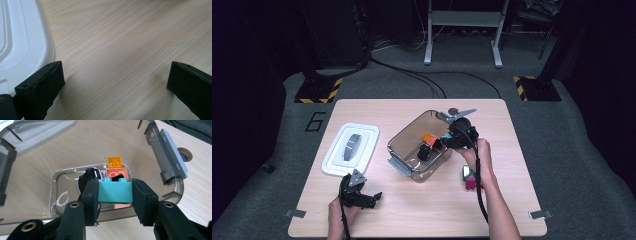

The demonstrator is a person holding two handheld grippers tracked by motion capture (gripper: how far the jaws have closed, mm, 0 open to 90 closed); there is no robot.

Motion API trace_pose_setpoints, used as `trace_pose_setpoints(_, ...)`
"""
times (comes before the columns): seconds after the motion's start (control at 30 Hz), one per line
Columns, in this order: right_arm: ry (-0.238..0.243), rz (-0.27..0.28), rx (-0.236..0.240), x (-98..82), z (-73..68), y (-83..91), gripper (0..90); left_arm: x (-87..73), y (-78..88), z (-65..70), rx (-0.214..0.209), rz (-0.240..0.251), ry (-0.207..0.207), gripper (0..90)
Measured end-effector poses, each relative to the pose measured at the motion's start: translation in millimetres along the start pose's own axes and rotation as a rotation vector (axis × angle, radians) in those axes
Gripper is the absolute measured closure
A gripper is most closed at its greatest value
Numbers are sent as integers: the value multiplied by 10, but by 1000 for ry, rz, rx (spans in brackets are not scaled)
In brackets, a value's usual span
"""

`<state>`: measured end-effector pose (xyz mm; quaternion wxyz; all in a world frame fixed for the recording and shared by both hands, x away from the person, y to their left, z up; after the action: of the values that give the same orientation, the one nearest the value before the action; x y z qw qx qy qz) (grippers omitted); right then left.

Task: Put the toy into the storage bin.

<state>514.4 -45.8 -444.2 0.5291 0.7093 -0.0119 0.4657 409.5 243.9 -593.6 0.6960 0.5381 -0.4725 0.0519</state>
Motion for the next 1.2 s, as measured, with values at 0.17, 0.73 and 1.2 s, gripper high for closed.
trace_pose_setpoints(0.17, 9, -12, 5, -27, 0, 3, 580, 0, 1, -1, 2, -1, -1, 9)
trace_pose_setpoints(0.73, -28, 40, 4, -48, 54, 133, 308, 4, -7, 4, 2, 8, 6, 9)
trace_pose_setpoints(1.2, -119, 77, -43, -489, 327, 368, 156, 0, -1, 5, -1, 1, 6, 9)
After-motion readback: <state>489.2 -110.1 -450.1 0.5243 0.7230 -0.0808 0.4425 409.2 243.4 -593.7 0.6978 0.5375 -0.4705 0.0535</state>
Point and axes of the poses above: each handheld gripper's, and its own axes: y roughly backward along the jaws, x roughly out of its top, z roughly to its right, the point moved 9 cm from there along -y, roughly forward along the jaws, and after that the axes turned 1 degree about x, right-handed, at the moved point
